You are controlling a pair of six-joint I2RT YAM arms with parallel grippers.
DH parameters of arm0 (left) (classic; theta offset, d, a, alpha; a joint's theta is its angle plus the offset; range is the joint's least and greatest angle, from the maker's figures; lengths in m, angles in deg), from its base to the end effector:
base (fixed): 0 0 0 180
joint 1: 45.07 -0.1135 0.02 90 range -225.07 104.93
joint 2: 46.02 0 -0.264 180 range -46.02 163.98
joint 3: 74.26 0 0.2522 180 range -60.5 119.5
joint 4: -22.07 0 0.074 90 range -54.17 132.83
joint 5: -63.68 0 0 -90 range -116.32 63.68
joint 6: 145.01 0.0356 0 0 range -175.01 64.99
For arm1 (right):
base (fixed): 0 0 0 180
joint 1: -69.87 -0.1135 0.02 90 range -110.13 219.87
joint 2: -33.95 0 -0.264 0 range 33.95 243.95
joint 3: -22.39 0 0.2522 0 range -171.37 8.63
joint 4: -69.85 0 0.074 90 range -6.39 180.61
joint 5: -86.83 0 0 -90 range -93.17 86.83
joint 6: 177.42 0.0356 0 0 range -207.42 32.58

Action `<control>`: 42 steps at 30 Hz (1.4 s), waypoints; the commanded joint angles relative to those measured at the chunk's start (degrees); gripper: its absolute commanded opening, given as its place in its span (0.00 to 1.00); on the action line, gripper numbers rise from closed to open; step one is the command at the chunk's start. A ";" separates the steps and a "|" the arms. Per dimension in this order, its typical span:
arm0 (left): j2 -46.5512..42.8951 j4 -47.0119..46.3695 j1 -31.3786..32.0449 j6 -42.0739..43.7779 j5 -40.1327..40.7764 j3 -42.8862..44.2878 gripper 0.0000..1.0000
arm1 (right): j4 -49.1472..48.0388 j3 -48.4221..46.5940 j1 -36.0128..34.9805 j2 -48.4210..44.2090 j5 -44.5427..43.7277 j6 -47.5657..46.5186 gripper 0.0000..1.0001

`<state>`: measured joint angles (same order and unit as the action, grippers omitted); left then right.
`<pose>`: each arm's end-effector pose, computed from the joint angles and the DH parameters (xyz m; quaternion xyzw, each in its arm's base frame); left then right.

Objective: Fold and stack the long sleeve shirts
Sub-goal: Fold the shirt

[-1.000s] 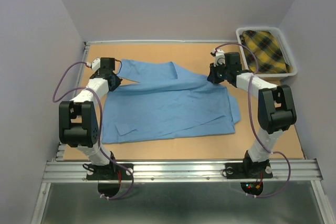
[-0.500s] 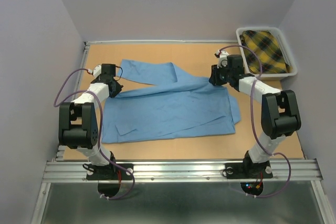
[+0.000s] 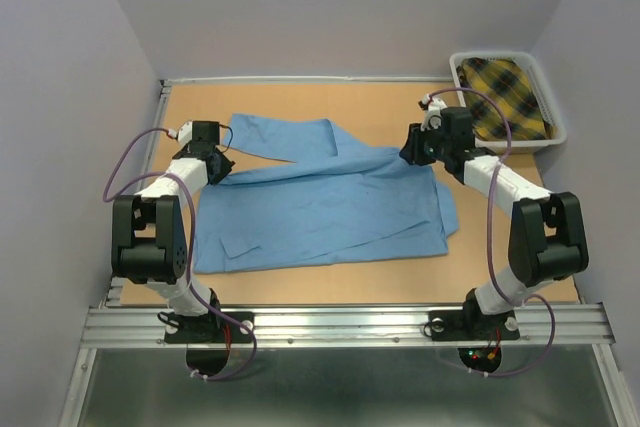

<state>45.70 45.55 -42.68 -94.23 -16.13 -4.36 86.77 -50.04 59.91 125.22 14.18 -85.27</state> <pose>0.3387 -0.0078 0.2061 -0.3231 0.8634 -0.0578 0.3832 0.3450 0.0714 0.2329 -0.1285 0.8731 0.1810 0.4340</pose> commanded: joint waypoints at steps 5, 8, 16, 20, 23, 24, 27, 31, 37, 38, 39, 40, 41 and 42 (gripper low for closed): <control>-2.87 -1.02 -0.28 1.78 0.09 0.73 0.00 | -2.54 3.04 -0.24 -3.90 13.13 7.95 0.35; -2.87 -1.10 -0.28 1.87 0.26 0.64 0.00 | -2.63 4.01 -0.33 -1.11 19.02 9.71 0.36; -4.01 -1.45 -0.28 3.01 0.88 -0.85 0.00 | -15.09 9.89 0.02 4.18 8.26 16.11 0.35; -4.62 -1.98 -0.28 3.19 0.62 -2.61 0.00 | -22.92 12.87 1.69 5.85 6.48 20.95 0.34; -4.89 -2.33 -0.28 3.45 0.44 -3.58 0.00 | -27.85 14.55 3.54 6.38 5.86 25.00 0.34; -5.06 -2.42 -0.28 3.45 0.61 -4.10 0.00 | -28.46 14.90 3.80 6.38 4.73 25.70 0.34; -5.41 -2.68 -0.28 3.80 1.14 -5.16 0.00 | -29.96 15.17 4.94 7.08 3.40 27.99 0.34; -5.94 -3.30 -0.37 3.89 1.58 -6.22 0.00 | -31.11 15.78 6.26 8.23 1.29 32.11 0.34; -6.99 -4.53 -0.37 4.06 1.14 -7.80 0.00 | -30.41 16.31 6.70 8.32 -3.28 33.97 0.34; -7.17 -4.70 -0.37 4.07 1.14 -8.15 0.00 | -29.88 16.05 6.70 8.32 -3.45 33.71 0.34; -7.26 -4.79 -0.37 4.15 1.32 -8.41 0.00 | -29.27 15.70 6.62 8.06 -3.63 33.36 0.34; -7.35 -4.97 -0.37 4.33 1.40 -8.41 0.00 | -27.09 14.57 6.70 7.88 -3.55 32.31 0.34; -7.35 -4.97 -0.37 4.42 1.32 -8.50 0.00 | -26.11 13.94 6.70 7.44 -3.28 31.17 0.34; -7.26 -4.97 -0.37 4.50 1.40 -8.42 0.00 | -25.31 13.50 6.70 6.92 -1.89 30.20 0.34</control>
<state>40.83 41.70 -42.68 -91.07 -16.17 -12.30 59.71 -34.50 66.16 133.37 12.95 -52.75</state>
